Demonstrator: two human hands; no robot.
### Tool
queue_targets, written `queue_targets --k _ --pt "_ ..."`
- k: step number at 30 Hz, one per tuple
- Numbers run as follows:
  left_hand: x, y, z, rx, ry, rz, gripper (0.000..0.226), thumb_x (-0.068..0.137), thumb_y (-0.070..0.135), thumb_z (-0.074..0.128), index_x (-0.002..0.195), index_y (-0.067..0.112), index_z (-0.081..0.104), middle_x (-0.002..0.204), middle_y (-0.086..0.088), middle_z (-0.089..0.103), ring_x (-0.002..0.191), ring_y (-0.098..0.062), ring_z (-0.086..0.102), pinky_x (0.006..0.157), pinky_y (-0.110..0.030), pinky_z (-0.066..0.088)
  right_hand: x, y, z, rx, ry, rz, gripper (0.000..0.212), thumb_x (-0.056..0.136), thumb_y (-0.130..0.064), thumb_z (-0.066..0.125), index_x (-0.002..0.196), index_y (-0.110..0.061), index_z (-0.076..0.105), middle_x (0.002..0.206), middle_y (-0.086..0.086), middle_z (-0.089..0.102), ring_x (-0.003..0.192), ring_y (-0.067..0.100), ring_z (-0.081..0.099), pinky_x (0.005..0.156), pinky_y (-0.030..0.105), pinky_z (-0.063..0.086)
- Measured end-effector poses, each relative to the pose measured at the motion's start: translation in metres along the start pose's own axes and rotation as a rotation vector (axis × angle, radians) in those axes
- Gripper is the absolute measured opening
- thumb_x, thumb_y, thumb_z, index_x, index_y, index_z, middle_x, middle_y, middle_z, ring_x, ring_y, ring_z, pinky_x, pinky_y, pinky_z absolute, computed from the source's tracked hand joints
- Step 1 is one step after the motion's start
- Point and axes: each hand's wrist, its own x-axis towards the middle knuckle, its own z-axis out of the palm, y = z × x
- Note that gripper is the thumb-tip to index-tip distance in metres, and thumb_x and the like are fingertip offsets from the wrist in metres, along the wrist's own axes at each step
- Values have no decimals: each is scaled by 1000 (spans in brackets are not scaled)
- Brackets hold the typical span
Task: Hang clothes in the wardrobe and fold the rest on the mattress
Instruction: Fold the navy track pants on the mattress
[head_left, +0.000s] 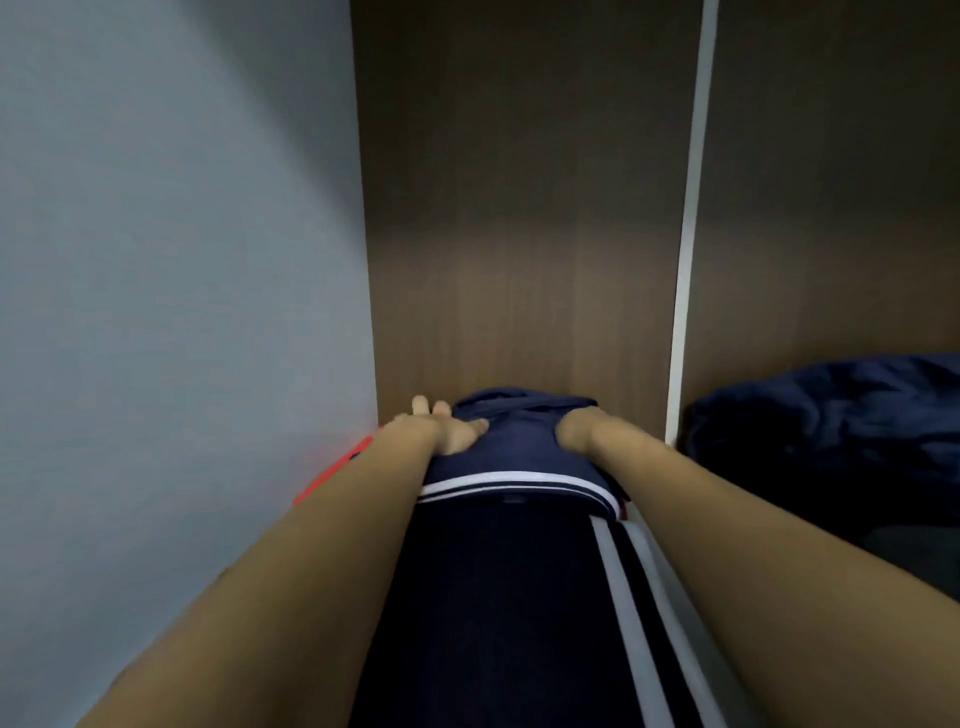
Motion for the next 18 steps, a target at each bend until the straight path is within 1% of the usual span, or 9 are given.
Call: queue_targets --k 2,3,6,8,10,11,13,16,18 --pt "6 -1 0 7 8 -3 91 87 81 29 159 29 5 166 0 -10 152 -33 3 122 -52 8 2 -3 -2 -106 -4 -54 39 102 -12 41 138 1 49 145 18 47 134 35 44 109 43 34" --pt "7 -2 -1 30 21 -7 91 87 81 28 158 28 8 166 -1 -8 152 -34 4 121 -53 9 1 -4 -4 -128 -14 -47 41 103 -14 40 140 2 46 147 17 45 136 34 42 111 42 33" --pt "11 1 -5 47 31 -5 91 87 81 28 158 27 10 166 -2 -4 151 -34 8 121 -51 12 -1 -1 -5 -158 -64 -17 48 107 -24 30 152 -8 31 158 8 31 144 29 30 119 40 20" --pt "9 1 -5 50 78 -6 90 89 78 30 158 24 11 165 -5 2 150 -35 11 120 -50 14 -8 -1 -12 -134 -68 -27 47 106 -24 31 150 -10 36 156 9 35 141 30 35 118 41 24" --pt "2 3 -15 78 145 2 85 93 72 34 157 21 12 163 -7 8 149 -36 14 120 -51 18 -22 2 -23 -128 -14 -76 43 103 -21 37 142 -6 48 146 14 46 130 31 47 110 38 37" --pt "-3 5 -21 120 185 17 82 94 68 35 156 20 12 163 -7 11 149 -36 15 119 -53 20 -29 4 -29 -102 30 -78 40 101 -20 38 134 -4 54 139 15 52 120 30 52 101 34 41" --pt "-20 13 -35 212 269 72 75 96 63 36 154 20 16 161 -8 15 147 -35 17 116 -56 24 -45 9 -43 -102 102 -87 32 98 -18 40 117 -4 61 123 16 58 103 30 54 81 30 40" --pt "-60 32 -51 279 356 198 67 98 58 35 152 20 22 158 -9 20 144 -35 22 112 -56 26 -80 17 -68 -108 212 -103 33 95 -18 44 119 -1 60 127 20 58 100 34 56 76 28 38" --pt "-95 47 -54 299 401 288 65 99 56 35 151 19 25 156 -11 24 143 -35 25 112 -57 25 -111 27 -87 -126 296 -114 37 94 -20 47 125 -2 56 133 20 55 109 35 56 77 27 37"
